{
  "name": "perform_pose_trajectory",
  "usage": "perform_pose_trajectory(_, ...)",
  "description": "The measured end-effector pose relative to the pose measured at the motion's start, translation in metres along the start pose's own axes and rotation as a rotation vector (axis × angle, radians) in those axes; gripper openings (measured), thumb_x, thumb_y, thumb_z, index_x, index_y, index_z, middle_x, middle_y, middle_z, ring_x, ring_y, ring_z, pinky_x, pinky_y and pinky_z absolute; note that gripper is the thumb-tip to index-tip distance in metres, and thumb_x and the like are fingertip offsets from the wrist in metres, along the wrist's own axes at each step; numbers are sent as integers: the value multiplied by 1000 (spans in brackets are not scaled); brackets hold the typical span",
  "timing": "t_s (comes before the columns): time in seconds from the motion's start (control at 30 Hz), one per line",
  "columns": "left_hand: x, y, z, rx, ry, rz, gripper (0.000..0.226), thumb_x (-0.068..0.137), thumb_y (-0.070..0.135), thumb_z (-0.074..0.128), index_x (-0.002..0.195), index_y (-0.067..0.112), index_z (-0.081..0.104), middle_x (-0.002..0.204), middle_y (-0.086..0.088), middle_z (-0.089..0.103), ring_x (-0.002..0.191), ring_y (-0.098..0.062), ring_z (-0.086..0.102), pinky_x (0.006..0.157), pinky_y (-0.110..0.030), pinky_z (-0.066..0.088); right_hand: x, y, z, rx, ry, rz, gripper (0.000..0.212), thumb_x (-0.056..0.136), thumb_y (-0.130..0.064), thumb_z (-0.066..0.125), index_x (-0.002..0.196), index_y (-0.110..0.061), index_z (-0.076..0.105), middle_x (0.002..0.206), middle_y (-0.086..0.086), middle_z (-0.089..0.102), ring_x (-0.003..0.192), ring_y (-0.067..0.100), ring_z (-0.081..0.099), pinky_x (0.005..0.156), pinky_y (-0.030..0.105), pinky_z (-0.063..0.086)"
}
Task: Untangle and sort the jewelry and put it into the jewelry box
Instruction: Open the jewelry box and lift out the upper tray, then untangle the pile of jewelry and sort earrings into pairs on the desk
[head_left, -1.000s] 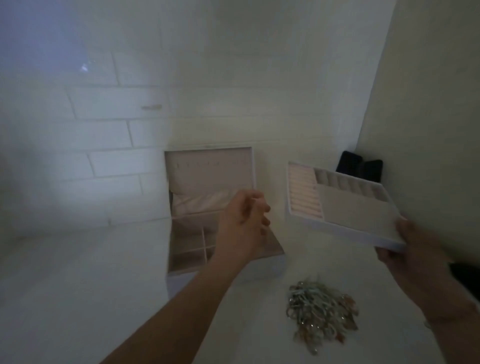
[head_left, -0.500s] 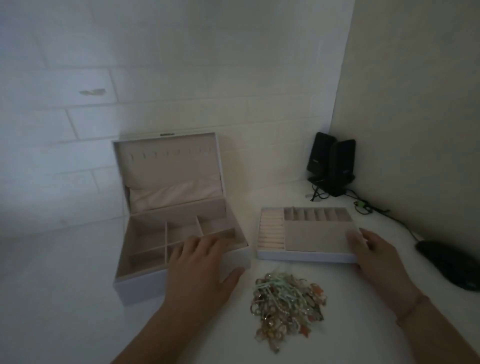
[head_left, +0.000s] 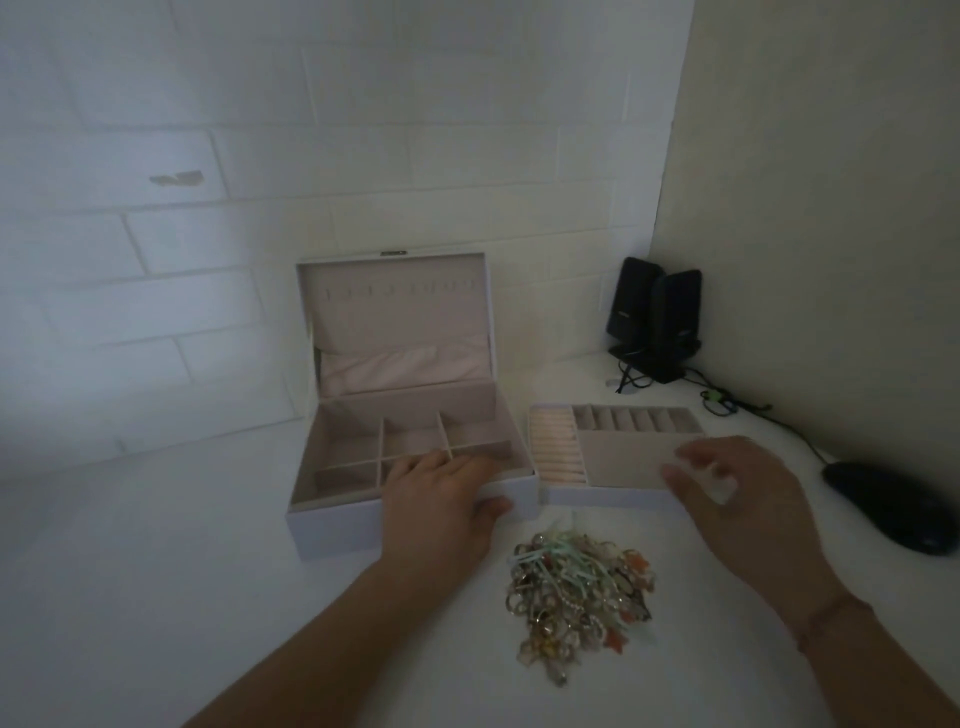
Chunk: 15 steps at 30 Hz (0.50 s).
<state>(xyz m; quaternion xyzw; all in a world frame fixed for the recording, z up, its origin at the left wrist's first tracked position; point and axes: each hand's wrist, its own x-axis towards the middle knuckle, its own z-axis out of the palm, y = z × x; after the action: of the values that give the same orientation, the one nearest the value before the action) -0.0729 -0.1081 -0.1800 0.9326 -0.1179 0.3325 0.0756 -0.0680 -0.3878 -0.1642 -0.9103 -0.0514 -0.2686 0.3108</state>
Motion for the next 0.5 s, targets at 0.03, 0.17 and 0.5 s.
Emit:
perform_pose_trajectory(0.03,3,4,0,-10,-11,4,26,72,51,60,81,29,69,74,13,69,69,-15,63,68,-31,29,-4,-14,-6,61,-100,-95,37,77,-69,47,81,-35,62,81,-16,62,77,7,56,69,15,38)
perform_pose_trajectory(0.17,1,9,-5,-143,-21,62,34,72,45,67,103,30,65,100,13,68,89,-13,63,80,-26,39,-22,-45,-2,-24,-402,-288,35,71,-73,49,71,-41,63,71,-18,56,78,2,51,63,13,37)
perform_pose_trajectory(0.5,-15,8,-14,-680,-48,226,24,91,27,62,114,21,64,111,13,60,96,-2,58,87,-17,46,-24,-45,13,-14,-407,-236,22,87,-27,64,69,-38,57,75,-15,60,79,1,54,65,8,36)
